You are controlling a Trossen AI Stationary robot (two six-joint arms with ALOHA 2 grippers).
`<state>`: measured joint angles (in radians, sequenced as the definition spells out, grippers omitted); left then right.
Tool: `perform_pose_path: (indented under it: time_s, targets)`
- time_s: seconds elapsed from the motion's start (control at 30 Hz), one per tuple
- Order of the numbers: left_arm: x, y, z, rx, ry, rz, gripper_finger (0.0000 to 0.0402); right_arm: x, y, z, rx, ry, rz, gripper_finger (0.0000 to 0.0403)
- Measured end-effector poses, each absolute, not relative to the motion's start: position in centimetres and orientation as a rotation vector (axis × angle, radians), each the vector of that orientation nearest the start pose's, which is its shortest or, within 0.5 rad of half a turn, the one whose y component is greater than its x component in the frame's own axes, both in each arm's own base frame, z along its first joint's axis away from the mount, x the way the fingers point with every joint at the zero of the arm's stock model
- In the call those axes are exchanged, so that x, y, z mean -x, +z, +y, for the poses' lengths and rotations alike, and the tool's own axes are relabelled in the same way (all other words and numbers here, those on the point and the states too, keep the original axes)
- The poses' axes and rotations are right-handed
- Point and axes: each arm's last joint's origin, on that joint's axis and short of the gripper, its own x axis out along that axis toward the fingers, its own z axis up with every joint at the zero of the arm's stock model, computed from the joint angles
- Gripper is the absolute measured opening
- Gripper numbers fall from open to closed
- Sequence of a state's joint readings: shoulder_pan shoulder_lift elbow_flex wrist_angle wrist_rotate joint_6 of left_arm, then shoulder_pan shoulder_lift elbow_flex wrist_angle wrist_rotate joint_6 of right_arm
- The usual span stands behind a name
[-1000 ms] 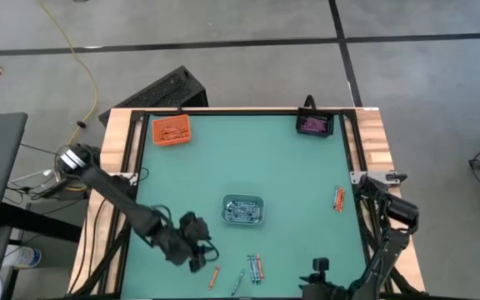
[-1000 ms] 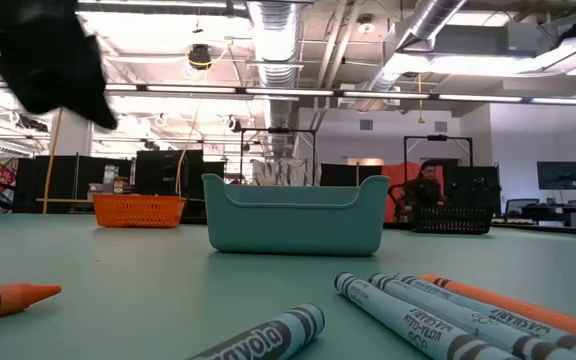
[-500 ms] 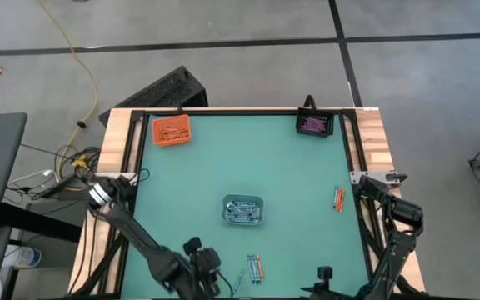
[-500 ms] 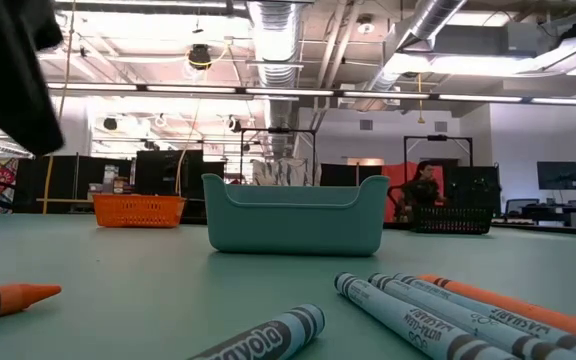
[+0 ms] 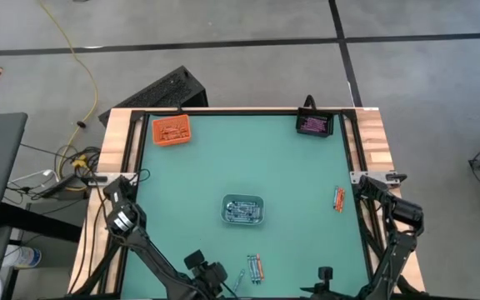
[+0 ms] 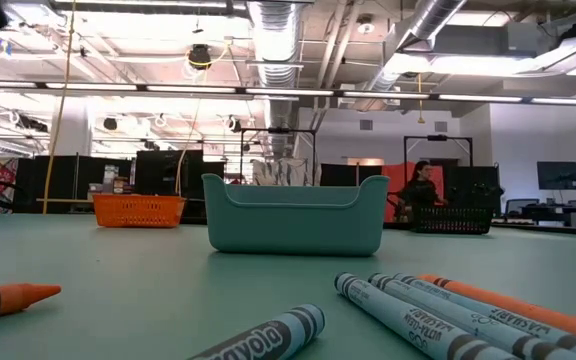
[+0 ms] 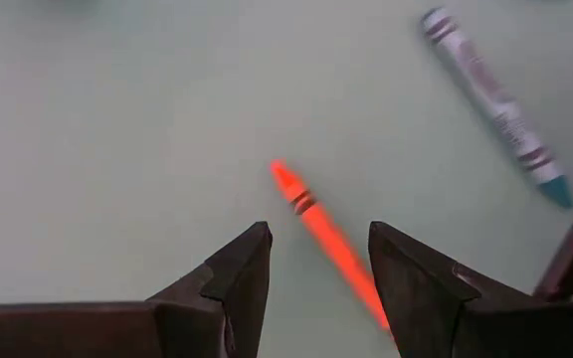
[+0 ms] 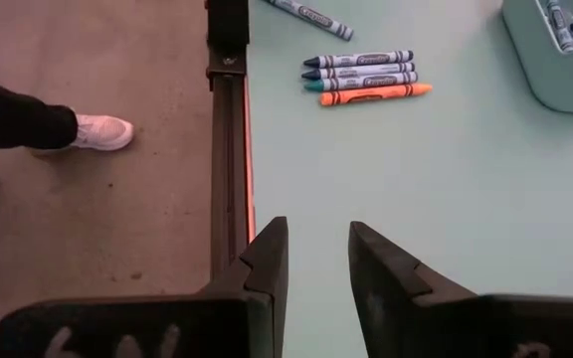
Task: Sort crayons
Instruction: Put the orange crayon into the orange bin
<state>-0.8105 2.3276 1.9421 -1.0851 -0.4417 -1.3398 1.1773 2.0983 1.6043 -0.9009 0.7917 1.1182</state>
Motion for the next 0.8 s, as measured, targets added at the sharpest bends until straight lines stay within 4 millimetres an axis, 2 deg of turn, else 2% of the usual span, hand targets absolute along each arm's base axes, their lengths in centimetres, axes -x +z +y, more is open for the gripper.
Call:
perform_pose_path:
  time_s: [0.37, 0.53, 0.63, 0.8]
  targets:
    - [-32.7, 16.2, -32.8, 0.382, 0.482, 1.092, 0.0142, -17.8, 18.2, 37.3, 0.126, -0.136, 0.757, 0.0100]
    - [-33.0, 14.6, -32.7, 0.371, 0.491, 1.166, 0.0142, -17.8, 18.2, 37.3, 0.126, -0.135, 0.756, 0.0100]
    - [-33.0, 14.7, -32.6, 0.358, 0.479, 1.167, 0.0139, -17.8, 18.2, 37.4, 0.124, -0.130, 0.753, 0.0100]
    - [-33.1, 14.6, -32.5, 0.339, 0.469, 1.176, 0.0095, -17.8, 18.2, 37.4, 0.128, -0.127, 0.753, 0.0100]
